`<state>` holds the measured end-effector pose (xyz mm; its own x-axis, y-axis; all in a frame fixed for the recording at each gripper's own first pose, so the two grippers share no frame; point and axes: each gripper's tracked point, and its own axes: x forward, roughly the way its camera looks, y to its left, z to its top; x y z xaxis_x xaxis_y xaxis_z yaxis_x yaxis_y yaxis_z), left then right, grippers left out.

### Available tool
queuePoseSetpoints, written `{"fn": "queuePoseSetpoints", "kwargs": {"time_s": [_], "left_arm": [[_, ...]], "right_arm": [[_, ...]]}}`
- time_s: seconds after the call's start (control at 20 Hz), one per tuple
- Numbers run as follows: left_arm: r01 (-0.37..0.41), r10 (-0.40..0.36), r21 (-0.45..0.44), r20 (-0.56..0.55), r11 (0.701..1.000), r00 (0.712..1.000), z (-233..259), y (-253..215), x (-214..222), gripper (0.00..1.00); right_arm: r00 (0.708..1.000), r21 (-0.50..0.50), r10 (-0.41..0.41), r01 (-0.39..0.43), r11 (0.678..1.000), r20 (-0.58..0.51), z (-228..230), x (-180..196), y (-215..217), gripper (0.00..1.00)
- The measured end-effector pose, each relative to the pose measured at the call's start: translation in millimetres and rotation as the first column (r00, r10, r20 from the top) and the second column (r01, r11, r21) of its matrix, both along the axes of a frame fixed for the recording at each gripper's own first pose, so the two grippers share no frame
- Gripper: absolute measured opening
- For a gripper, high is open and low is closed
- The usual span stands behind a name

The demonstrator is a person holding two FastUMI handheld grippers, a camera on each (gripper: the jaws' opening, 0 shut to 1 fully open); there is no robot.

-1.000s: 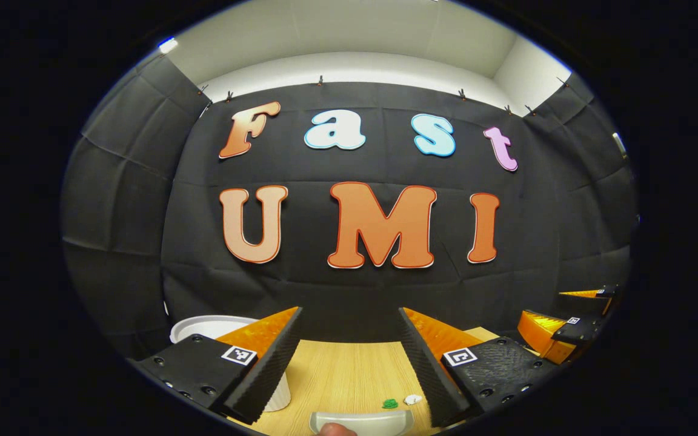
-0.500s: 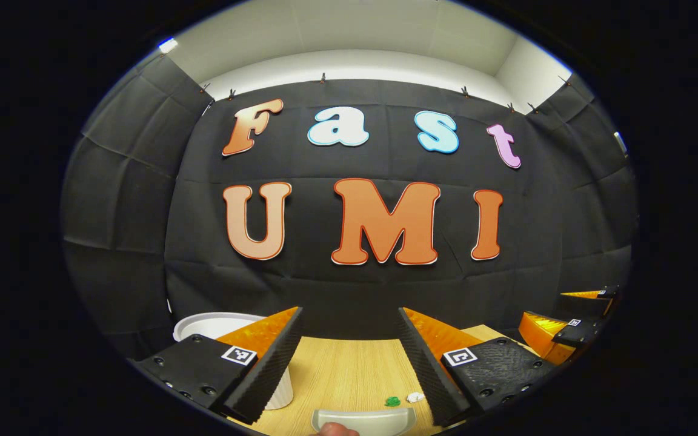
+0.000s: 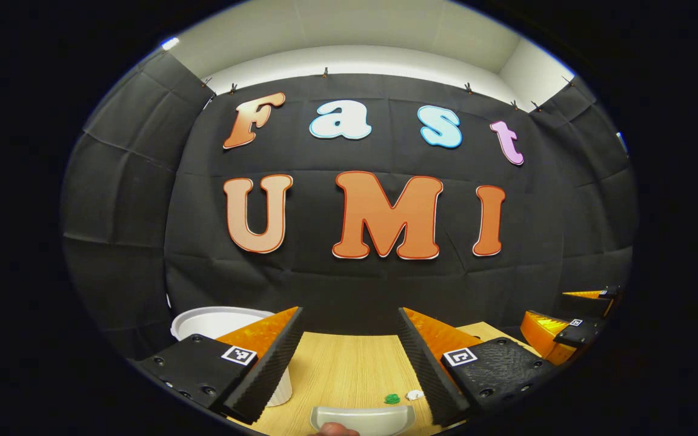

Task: Pick up the small broom and dustpan from the desktop, sweep the trash into the dustpan with the broom, and then empty the trash into the garbage bin.

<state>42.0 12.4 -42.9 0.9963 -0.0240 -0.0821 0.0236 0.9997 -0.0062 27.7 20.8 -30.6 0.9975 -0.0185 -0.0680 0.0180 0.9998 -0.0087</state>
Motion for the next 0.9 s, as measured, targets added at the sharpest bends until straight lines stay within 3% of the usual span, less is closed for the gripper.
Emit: {"fn": "queuePoseSetpoints", "kwargs": {"time_s": [0.25,0.4,0.5,0.7,0.8,0.9], "left_arm": [[0.011,-0.011,0.003,-0.070,1.000,0.997,-23.6,-2.3,0.8,0.96],[0.043,-0.047,-0.026,-0.210,0.999,0.977,-72.8,-10.4,1.5,0.96],[0.053,-0.064,-0.043,-0.336,0.998,0.940,-112.3,-13.6,-5.7,0.96],[0.048,-0.066,-0.049,-0.485,0.998,0.872,-157.7,-9.2,-11.0,0.96],[0.054,-0.075,-0.053,-0.568,0.997,0.820,-182.1,-12.5,-25.8,0.96],[0.055,-0.086,-0.067,-0.668,0.996,0.739,-212.7,-14.8,-47.1,0.96]], "right_arm": [[0.999,0.004,-0.001,0.002,1.000,-0.052,-17.5,1.6,0.0,0.94],[0.990,-0.006,-0.012,0.011,1.000,-0.138,-45.6,5.0,-1.2,0.94],[0.976,0.007,0.004,-0.002,1.000,-0.216,-70.1,2.6,4.1,0.95],[0.937,0.026,0.034,-0.027,0.999,-0.348,-111.2,-0.2,12.5,0.95],[0.902,0.022,0.049,-0.043,0.999,-0.428,-137.9,-5.6,17.1,0.95],[0.857,0.016,0.055,-0.054,0.998,-0.512,-168.7,-9.2,19.2,0.95]]}}
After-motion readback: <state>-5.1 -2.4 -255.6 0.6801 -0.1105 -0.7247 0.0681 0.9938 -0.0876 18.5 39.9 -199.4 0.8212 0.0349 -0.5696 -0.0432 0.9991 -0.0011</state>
